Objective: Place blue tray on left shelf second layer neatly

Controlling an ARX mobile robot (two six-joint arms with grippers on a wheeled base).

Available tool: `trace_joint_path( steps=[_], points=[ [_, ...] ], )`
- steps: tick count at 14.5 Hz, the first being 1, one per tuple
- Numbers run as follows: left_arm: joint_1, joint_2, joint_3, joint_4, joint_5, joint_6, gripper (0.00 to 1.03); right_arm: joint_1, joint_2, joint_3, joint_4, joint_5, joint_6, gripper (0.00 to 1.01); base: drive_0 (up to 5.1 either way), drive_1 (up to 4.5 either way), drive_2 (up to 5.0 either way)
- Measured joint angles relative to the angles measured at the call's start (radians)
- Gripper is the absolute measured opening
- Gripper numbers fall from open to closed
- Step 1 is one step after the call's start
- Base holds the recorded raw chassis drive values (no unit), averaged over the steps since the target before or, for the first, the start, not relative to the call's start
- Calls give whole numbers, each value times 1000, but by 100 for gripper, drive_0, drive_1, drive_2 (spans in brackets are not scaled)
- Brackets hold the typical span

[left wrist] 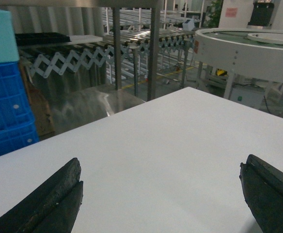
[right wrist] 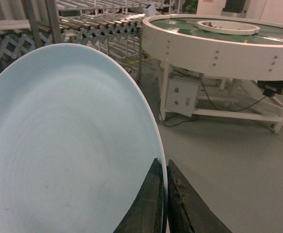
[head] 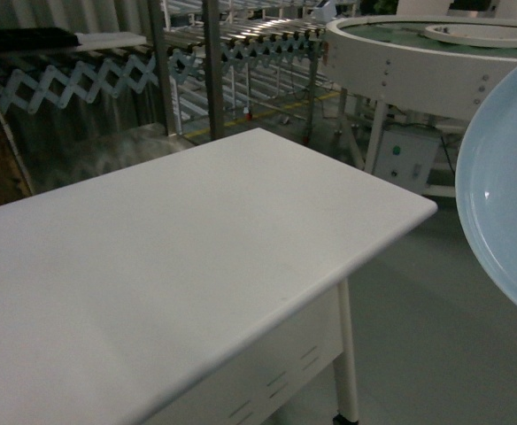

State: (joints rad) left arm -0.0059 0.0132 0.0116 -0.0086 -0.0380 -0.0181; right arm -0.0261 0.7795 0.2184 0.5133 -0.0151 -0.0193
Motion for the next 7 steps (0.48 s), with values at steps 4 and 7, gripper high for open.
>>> trace_joint_path(
  steps=[4,7],
  points=[
    [0,0,0,-1,-1,0,98,0,0,0,3,0,0,2,293,-311,-453],
    [0,0,0,1,3,0,98,0,3,0,1,4,0,2,301,-264,-461]
  ],
)
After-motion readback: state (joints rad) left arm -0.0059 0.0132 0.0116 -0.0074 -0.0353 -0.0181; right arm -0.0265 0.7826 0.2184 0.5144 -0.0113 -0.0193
